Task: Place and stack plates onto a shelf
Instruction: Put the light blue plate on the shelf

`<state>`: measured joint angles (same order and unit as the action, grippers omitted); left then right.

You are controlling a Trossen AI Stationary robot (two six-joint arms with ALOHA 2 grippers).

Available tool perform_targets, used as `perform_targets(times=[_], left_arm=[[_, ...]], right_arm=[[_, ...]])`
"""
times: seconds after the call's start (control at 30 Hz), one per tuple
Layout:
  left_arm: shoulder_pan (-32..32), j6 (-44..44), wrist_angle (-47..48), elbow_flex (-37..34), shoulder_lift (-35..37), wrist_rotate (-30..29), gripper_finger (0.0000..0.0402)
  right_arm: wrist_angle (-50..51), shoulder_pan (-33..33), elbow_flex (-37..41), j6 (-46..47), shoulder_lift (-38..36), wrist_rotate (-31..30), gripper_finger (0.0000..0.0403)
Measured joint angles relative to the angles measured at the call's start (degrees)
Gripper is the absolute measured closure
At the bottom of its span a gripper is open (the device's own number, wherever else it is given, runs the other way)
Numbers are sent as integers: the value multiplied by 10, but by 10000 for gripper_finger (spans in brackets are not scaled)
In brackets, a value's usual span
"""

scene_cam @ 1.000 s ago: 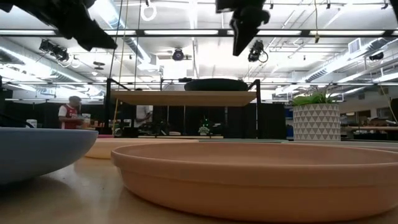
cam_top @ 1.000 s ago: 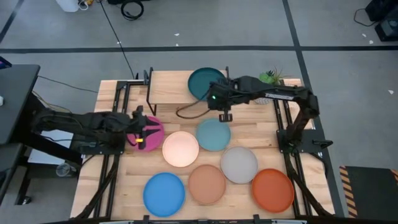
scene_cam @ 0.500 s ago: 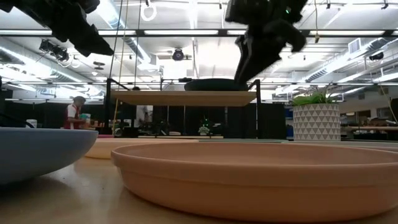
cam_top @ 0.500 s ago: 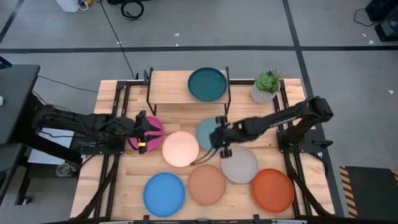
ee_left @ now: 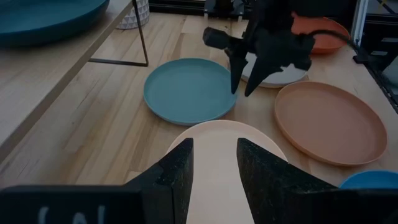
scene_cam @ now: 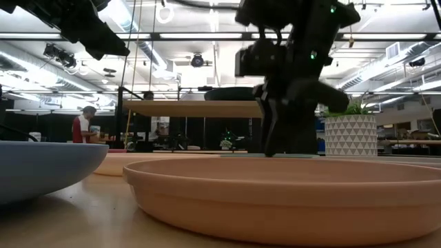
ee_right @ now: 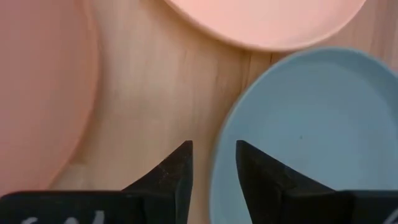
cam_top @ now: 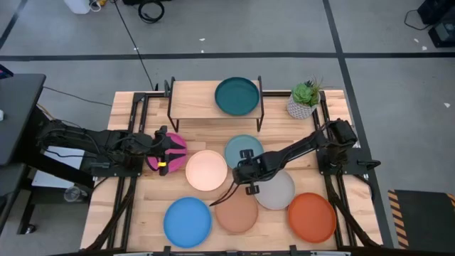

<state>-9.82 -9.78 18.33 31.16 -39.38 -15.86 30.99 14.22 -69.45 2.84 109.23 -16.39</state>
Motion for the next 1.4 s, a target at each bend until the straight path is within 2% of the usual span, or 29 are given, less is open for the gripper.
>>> perform_targets(times=[0.23, 0.63, 0.83, 1.03, 1.13, 1.3, 1.4], left_arm=[[0, 1, 0, 0, 0, 0, 269], [0, 1, -1, 0, 0, 0, 269], [0, 1, -1, 0, 0, 0, 269], [0, -1, -5, 0, 0, 0, 269], [0, -1, -18, 0, 0, 5, 269], [0, 0, -29, 0, 0, 6, 269], [0, -2, -26, 0, 0, 6, 269]], right_arm=[[1, 0, 4, 8, 4, -15, 266], [-16, -8, 33, 15, 4, 12, 320], [-16, -8, 32, -4, 3, 19, 386], [60, 0, -14, -4, -27, 19, 372], [102, 1, -38, -11, -56, 18, 381], [90, -2, -81, -91, -113, 72, 388], [83, -5, -118, -148, -126, 77, 383]])
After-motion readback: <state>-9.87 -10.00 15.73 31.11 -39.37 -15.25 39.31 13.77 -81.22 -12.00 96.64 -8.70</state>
